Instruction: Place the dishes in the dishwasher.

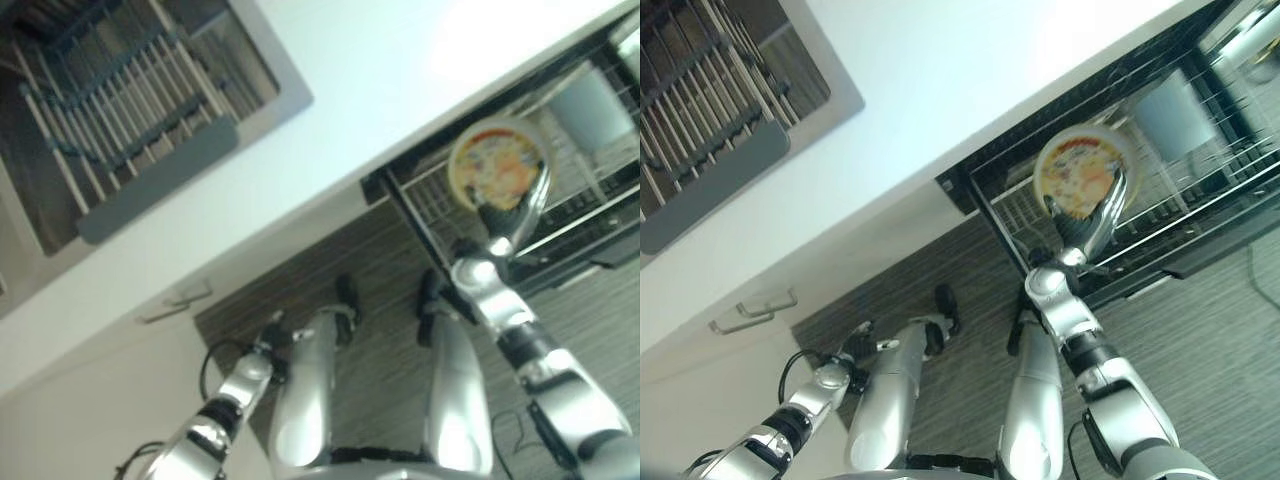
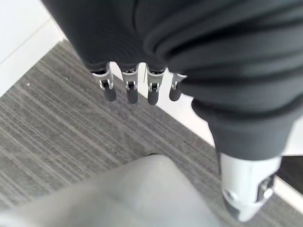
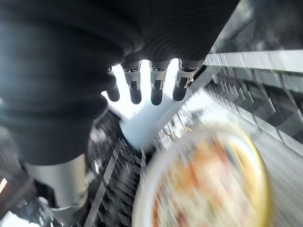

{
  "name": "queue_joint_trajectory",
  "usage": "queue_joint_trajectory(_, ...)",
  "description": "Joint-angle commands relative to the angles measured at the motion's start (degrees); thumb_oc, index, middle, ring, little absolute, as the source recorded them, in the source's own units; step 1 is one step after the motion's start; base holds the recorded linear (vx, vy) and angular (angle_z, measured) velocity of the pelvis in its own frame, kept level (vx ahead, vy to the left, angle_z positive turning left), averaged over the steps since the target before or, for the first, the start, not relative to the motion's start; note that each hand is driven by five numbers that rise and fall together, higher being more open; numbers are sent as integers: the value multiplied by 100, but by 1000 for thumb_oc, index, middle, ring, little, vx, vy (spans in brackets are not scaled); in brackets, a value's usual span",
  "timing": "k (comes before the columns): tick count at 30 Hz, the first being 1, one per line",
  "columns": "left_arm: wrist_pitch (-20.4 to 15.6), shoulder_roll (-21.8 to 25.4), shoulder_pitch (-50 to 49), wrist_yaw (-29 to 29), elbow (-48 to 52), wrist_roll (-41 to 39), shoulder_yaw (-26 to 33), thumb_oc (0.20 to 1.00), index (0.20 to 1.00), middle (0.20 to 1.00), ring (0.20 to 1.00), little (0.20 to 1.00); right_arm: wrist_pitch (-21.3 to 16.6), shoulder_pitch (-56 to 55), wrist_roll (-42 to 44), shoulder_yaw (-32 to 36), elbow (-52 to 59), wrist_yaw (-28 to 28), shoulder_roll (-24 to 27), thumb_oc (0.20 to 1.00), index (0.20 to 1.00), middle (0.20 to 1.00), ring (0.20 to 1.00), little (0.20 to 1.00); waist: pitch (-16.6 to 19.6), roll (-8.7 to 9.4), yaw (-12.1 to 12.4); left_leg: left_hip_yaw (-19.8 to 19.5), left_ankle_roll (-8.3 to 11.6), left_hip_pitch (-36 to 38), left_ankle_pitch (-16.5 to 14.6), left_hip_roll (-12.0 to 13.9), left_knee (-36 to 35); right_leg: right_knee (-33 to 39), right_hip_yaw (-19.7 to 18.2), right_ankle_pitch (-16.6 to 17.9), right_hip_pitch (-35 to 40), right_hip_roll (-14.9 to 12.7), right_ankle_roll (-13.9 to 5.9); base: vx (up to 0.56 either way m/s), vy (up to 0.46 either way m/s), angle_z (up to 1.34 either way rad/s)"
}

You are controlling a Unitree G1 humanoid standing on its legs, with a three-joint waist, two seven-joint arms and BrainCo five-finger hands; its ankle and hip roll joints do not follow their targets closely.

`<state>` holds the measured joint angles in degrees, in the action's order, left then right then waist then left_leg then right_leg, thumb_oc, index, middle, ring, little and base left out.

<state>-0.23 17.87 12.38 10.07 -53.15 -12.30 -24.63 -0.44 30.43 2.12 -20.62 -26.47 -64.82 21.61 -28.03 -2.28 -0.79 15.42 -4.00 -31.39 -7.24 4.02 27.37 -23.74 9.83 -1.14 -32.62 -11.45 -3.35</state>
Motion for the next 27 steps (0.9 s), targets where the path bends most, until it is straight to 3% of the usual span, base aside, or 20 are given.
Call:
queue_joint_trajectory(1,-23,-426,-395,-40,-67,203,-234,1000,1000,1000,1000,1000,-55,283,-370,13,59,-127,257,1000,1000,1000,1000,1000,-176,-301,147,-327,106,628,-40,-198,-798,-884,132,-1189,400,260,150,37,-56,-17)
queue_joint_trajectory(5,-69,-469,-544,-178,-318,199,-1,1000,1000,1000,1000,1000,-141,-66,-320,-16,385,225,184,1000,1000,1000,1000,1000,-176,-140,89,-327,122,1387,-113,-184,-994,-589,152,-1207,1168,245,132,55,-58,-10)
queue_joint_trajectory(8,30,-503,-725,-275,-375,372,183,1000,1000,1000,1000,1000,-528,-463,-203,46,752,794,189,1000,1000,1000,1000,1000,-39,-9,54,-336,157,1940,-137,-163,-1265,-155,171,-1150,1786,273,103,52,-80,-3)
queue_joint_trajectory(9,129,-497,-940,-320,-388,455,322,1000,1000,1000,1000,1000,-1119,-870,-8,94,1156,1337,218,1000,1000,1000,1000,1000,259,86,28,-266,189,2217,44,-81,-1568,239,247,-950,2109,317,112,53,-99,-2)
queue_joint_trajectory(11,174,-506,-1062,-337,-408,464,406,1000,1000,1000,1000,1000,-1320,-1144,63,174,1397,1783,264,1000,1000,1000,1000,1000,446,143,-3,-254,215,2397,60,-68,-1728,435,251,-924,2306,345,82,81,-75,-1)
queue_joint_trajectory(12,267,-532,-1162,-412,-431,428,551,1000,1000,1000,1000,1000,-1558,-1438,214,284,1655,2228,347,1000,1000,1000,1000,1000,633,190,-43,-219,236,2596,81,-51,-1889,613,261,-896,2505,363,49,192,-66,-1)
queue_joint_trajectory(13,451,-541,-1308,-561,-508,283,808,1000,1000,1000,1000,1000,-1769,-1912,537,551,2043,3019,526,1000,1000,1000,1000,1000,966,256,-141,-163,270,2914,82,-23,-2108,892,258,-861,2821,407,-5,209,-79,-3)
queue_joint_trajectory(15,592,-560,-1417,-643,-565,256,1023,1000,1000,1000,1000,1000,-1774,-2231,770,877,2286,3378,648,1000,1000,1000,1000,1000,1178,298,-232,-131,284,3105,74,3,-2209,1052,245,-826,2994,443,-31,151,-67,-8)
queue_joint_trajectory(18,710,-605,-1584,-773,-670,228,1233,1000,1000,1000,1000,1000,-1866,-2733,1016,1473,2464,3650,735,1000,1000,1000,1000,1000,1448,339,-382,-21,331,3359,95,49,-2384,1268,244,-754,3206,479,-92,103,-69,-13)
queue_joint_trajectory(22,689,-567,-1665,-827,-812,362,1350,1000,1000,1000,1000,1000,-2036,-3216,1348,2226,2340,3457,747,1000,1000,1000,1000,1000,1606,356,-575,95,367,3558,118,76,-2562,1413,213,-730,3349,522,-146,32,-57,-10)
queue_joint_trajectory(27,675,-451,-1646,-922,-924,406,1330,1000,1000,1000,1000,1000,-2669,-3507,2153,2809,1520,3151,458,1000,1000,1000,1000,1000,1671,329,-698,289,339,3695,38,97,-2549,1396,322,-778,3443,514,-156,47,-52,-7)
